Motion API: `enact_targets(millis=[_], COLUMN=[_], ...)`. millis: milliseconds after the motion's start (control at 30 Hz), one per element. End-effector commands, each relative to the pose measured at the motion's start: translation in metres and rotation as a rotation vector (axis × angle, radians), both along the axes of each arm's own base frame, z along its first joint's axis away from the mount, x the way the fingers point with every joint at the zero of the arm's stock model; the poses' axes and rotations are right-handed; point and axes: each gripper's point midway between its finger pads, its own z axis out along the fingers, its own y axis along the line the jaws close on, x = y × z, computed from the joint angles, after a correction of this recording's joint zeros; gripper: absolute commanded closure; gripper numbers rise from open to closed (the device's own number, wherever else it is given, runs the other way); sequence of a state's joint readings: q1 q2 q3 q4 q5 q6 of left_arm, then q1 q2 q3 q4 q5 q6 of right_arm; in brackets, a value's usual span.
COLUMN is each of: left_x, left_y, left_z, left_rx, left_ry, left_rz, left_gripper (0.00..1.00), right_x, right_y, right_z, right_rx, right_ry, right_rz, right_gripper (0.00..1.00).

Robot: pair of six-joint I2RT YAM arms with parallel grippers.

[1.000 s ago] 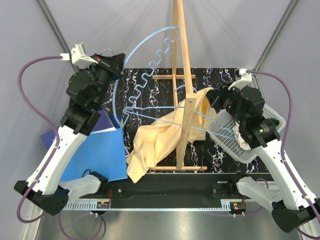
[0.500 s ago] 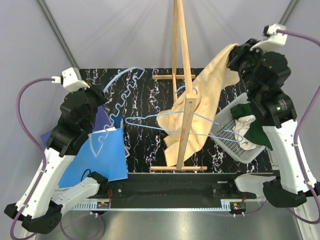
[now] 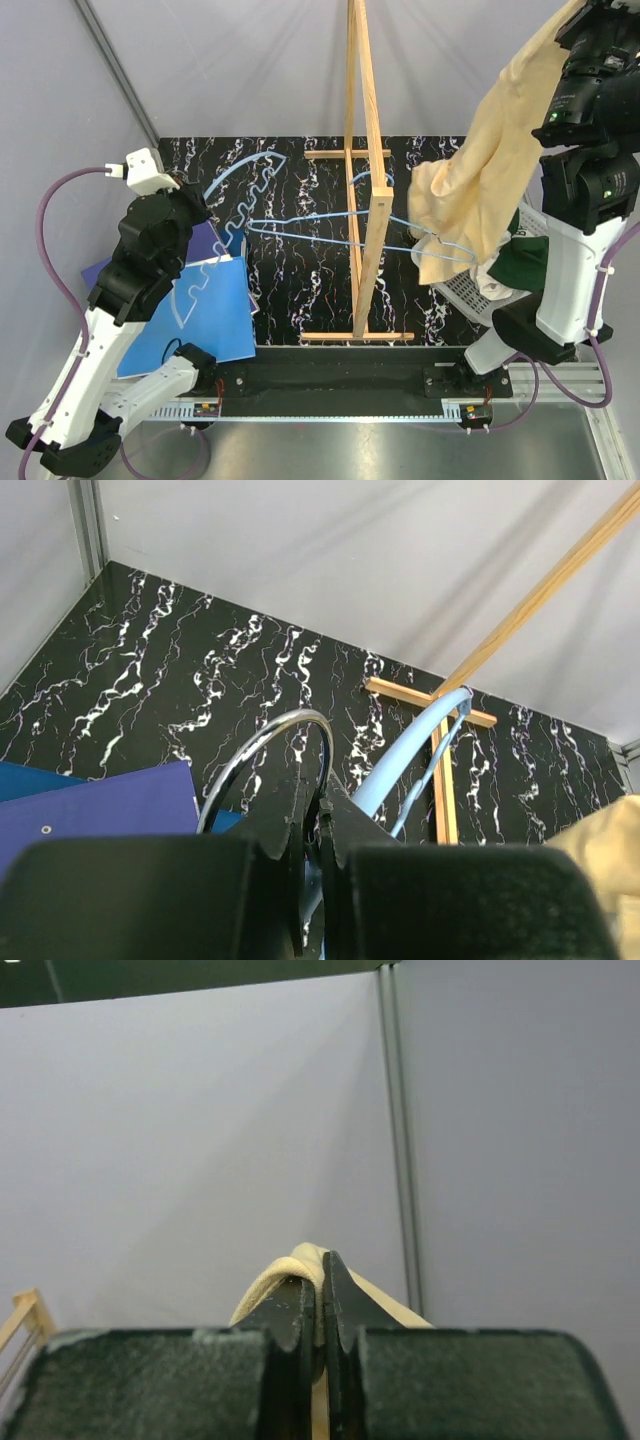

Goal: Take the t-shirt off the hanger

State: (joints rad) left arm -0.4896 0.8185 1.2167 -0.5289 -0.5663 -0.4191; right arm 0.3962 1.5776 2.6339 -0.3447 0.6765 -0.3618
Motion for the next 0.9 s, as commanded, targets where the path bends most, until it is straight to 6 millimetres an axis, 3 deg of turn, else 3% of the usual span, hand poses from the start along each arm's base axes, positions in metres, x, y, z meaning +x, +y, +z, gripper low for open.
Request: enact_targets(millis=[0, 133, 267, 500, 600, 733, 867], left_x=[-0.006, -0.012, -0.018, -0.018, -0.019, -0.022, -0.023], left_y=[0.002, 0.006, 0.013, 0.013, 0.013, 0.016, 0.017], left_z=[0.023, 0.028, 0.033, 0.034, 0.036, 0.036, 0.037], left_rx=[-0.022, -0.004, 0.0, -0.001, 0.006, 0.004, 0.003], left_ry=[-0.077, -0.081, -0.095, -0.096, -0.094, -0.096, -0.099], left_rz=[-0.017, -0.014, 0.004, 0.004, -0.002, 0.007, 0.013], left_gripper=[1.0, 1.0, 1.0, 1.0, 1.0, 1.0, 1.0], right_x=[-0.039, -0.067, -0.085, -0.06, -0.08, -0.126, -0.147], right_y=[-0.031, -0.037, -0.044, -0.04, -0.05, -0.064, -0.073], right_z=[0.036, 0.058, 0.064, 0.042, 0.052, 0.07, 0.071], right_rx=[-0.036, -0.016, -0.007, -0.032, 0.001, 0.02, 0.022], right_ry=[-0.118, -0.235, -0.271, -0.171, -0.222, -0.327, -0.352], right_rz=[-0.16, -0.133, -0.147, -0.175, -0.198, -0.179, -0.195], right_gripper=[1.0, 1.0, 1.0, 1.0, 1.0, 1.0, 1.0])
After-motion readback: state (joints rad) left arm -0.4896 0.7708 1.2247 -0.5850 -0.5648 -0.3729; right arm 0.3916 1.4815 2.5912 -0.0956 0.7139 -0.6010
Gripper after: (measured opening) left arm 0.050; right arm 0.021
